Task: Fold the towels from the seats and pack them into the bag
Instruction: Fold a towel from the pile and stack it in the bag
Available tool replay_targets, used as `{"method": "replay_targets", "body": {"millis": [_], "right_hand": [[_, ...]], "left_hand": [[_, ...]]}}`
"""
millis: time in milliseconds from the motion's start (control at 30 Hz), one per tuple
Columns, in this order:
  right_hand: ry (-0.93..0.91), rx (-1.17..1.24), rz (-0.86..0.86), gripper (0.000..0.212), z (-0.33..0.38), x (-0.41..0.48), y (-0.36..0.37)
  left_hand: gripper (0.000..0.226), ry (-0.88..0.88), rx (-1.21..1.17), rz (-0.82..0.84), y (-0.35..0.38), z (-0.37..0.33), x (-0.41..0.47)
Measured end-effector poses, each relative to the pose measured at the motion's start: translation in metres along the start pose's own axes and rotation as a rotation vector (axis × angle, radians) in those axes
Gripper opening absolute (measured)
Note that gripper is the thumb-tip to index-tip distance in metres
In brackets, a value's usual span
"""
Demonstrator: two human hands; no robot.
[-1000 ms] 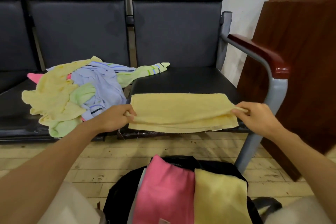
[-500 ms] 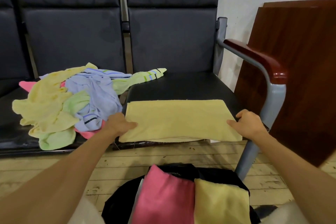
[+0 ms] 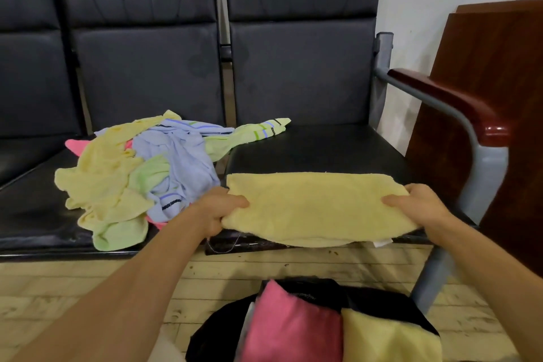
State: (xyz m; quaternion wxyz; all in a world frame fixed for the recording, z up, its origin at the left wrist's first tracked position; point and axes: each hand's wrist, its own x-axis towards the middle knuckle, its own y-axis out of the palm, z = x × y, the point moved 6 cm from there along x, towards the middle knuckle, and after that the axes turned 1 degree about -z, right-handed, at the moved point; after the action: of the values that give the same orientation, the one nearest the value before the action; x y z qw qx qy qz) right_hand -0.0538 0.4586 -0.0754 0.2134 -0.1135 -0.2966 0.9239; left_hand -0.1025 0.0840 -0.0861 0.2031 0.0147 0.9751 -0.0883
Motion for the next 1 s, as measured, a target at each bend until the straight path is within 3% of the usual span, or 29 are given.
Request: {"method": "replay_targets", "body": {"millis": [100, 233, 333, 433, 533, 700, 833, 933, 1000], "right_hand": [[0.13, 0.199, -0.009, 0.037, -0.008, -0.004, -0.001], [0.243, 0.162, -0.034, 0.052, -0.014, -0.007, -0.001], [0.146, -0.044, -0.054, 0.036, -0.003, -0.011, -0.001], [-0.026, -0.186, -0.101, 0.039, 0.013, -0.013, -0.003], [-0.043, -0.072, -0.106, 0.032, 0.011, -0.008, 0.0], [0.188, 0.175, 0.045, 0.032, -0.015, 0.006, 0.011], [0.359, 0.513, 0.141, 0.034, -0.029, 0.006, 0.008], [0.428, 0.723, 0.246, 0.026, -0.034, 0.004, 0.01], [0.437, 0.775, 0.268, 0.024, -0.037, 0.007, 0.012]], "left_hand": [[0.012, -0.093, -0.305, 0.13, 0.008, 0.0, -0.014], [0.024, -0.11, -0.492, 0.15, 0.017, -0.003, -0.024], [0.036, -0.045, -0.574, 0.105, 0.026, -0.012, -0.027], [0.036, 0.011, -0.622, 0.055, 0.035, -0.021, -0.027], [0.037, 0.038, -0.553, 0.035, 0.043, -0.034, -0.028], [0.041, 0.06, -0.344, 0.035, 0.078, -0.066, -0.031], [0.023, 0.022, -0.212, 0.096, 0.134, -0.073, -0.033], [0.029, 0.025, -0.092, 0.117, 0.172, -0.071, -0.03], [0.021, 0.039, -0.039, 0.136, 0.196, -0.07, -0.032]]}}
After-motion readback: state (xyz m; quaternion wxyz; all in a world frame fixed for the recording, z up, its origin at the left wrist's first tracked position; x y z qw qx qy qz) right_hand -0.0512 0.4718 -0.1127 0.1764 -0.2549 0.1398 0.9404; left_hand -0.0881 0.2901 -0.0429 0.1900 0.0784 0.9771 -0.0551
